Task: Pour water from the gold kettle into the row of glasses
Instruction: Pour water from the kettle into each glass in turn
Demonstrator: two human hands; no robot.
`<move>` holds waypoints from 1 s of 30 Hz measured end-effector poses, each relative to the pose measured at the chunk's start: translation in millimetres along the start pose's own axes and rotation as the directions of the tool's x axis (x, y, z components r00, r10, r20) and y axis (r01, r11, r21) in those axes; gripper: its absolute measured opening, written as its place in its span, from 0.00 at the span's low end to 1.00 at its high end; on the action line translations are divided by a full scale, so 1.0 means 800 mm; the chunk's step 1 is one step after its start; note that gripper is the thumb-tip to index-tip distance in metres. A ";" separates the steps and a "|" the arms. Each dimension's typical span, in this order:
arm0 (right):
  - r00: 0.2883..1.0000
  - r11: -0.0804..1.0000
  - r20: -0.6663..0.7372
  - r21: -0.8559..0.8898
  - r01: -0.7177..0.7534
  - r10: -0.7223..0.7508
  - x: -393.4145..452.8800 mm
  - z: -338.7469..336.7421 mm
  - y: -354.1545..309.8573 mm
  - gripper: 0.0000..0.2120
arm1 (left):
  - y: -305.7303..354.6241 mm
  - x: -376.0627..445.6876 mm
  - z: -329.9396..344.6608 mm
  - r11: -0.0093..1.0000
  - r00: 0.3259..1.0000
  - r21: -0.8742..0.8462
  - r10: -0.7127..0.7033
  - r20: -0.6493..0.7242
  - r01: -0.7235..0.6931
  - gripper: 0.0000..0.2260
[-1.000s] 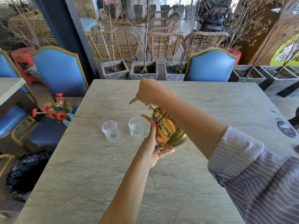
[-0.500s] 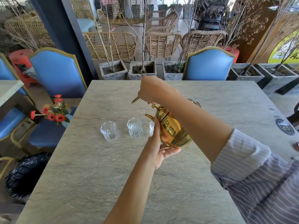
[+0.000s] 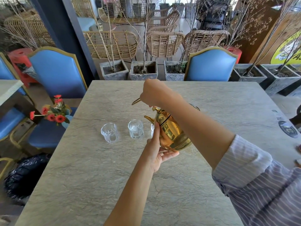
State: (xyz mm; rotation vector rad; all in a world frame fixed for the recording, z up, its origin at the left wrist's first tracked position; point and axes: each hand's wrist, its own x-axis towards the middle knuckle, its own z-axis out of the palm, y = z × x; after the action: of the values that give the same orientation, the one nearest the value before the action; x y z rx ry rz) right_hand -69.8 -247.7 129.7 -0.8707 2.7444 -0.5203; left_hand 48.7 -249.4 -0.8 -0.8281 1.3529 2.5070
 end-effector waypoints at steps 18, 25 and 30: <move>0.996 0.994 -0.046 0.078 -0.077 0.081 0.014 0.060 0.022 0.14 | -0.010 0.027 -0.045 0.994 0.985 0.082 -0.059 -0.163 0.073 0.26; 0.992 0.979 -0.063 0.177 -0.098 0.110 0.012 0.072 0.026 0.15 | -0.003 0.027 -0.062 0.993 0.975 0.104 -0.024 -0.221 0.048 0.36; 0.998 0.965 -0.042 0.260 -0.043 0.056 0.016 0.075 0.014 0.14 | 0.005 0.017 -0.075 0.998 0.968 0.062 -0.009 -0.252 0.026 0.36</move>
State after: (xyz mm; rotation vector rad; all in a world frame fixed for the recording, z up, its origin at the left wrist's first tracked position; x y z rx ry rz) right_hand -67.4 -262.9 69.3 -0.7320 2.6515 -0.8775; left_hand 59.5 -302.0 -31.5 -1.1721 1.4849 2.3938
